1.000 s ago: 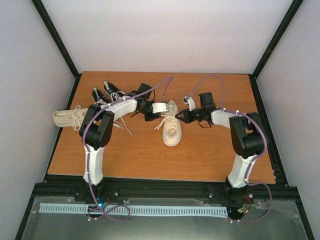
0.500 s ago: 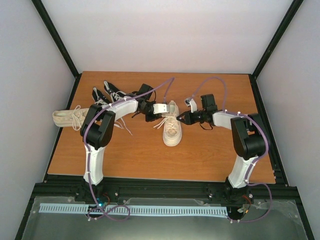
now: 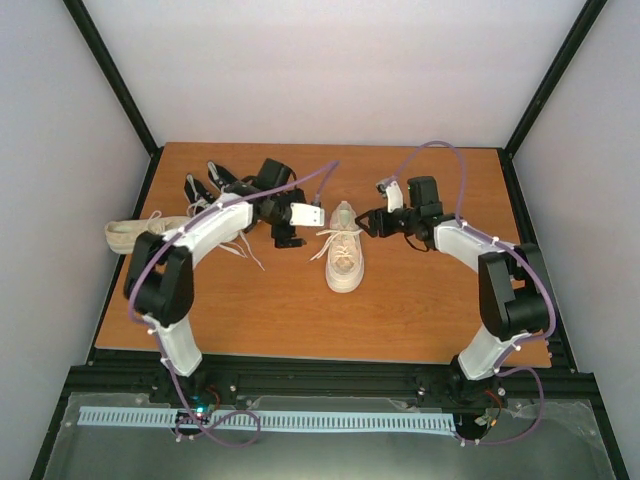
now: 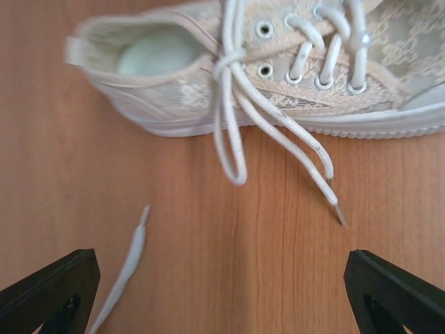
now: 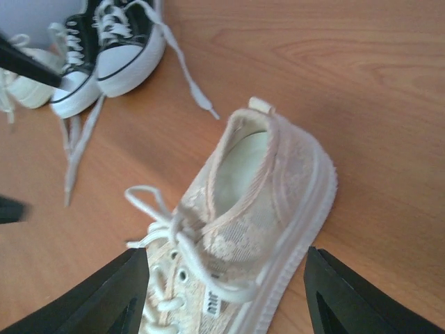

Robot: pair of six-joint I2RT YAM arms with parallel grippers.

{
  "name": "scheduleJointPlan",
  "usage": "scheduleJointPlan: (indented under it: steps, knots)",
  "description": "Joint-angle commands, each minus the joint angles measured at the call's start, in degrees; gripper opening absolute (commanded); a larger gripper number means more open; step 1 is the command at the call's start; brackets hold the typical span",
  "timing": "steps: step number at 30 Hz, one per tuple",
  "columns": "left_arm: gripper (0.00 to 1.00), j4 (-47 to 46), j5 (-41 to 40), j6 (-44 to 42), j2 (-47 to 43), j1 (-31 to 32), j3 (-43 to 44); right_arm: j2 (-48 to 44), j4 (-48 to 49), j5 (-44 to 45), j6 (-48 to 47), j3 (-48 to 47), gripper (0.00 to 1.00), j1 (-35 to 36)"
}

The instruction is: Tie the shoes

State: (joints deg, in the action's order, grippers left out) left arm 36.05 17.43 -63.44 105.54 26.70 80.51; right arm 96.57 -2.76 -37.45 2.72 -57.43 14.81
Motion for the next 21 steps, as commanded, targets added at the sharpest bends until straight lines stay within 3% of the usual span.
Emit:
scheduleJointPlan:
  steps: [1,5,8,11,14,15,17,19,21]
  knots:
    - [1.00,9.3,-5.7,4.0,-8.4,-1.7,3.5,-1.2,1.1,13.2,4.5,-1.5,0.64,3.5]
    - [1.00,19.3,-10.9,23.5,-7.1,-6.9,16.3,1.3,1.6,16.8,7.4,-3.3,0.69,5.0]
    - [1.00,26.7,-22.0,40.2,-4.0,-10.1,27.9,4.1,0.1,17.4,7.2,-5.8,0.71,5.9]
    - [1.00,31.6,-33.1,50.5,-3.9,-12.6,32.4,6.5,0.5,17.1,6.1,-7.1,0.71,7.3]
    - [1.00,29.8,-32.4,55.3,-9.6,-16.7,26.2,10.5,-1.8,17.1,5.6,-10.7,0.70,7.5]
    - [1.00,24.2,-32.4,55.0,-16.9,-18.1,16.9,12.7,-1.6,16.7,5.6,-11.5,0.68,7.6]
    - [1.00,20.5,-31.8,53.4,-21.6,-18.1,11.2,14.0,-2.2,15.7,5.0,-12.4,0.63,7.9]
    - [1.00,19.2,-29.9,52.7,-24.9,-18.1,7.9,14.6,-3.2,15.0,4.4,-12.9,0.46,8.2]
    - [1.00,18.9,-26.8,51.9,-27.1,-18.1,5.8,14.4,-3.6,14.8,4.2,-12.8,0.38,8.3]
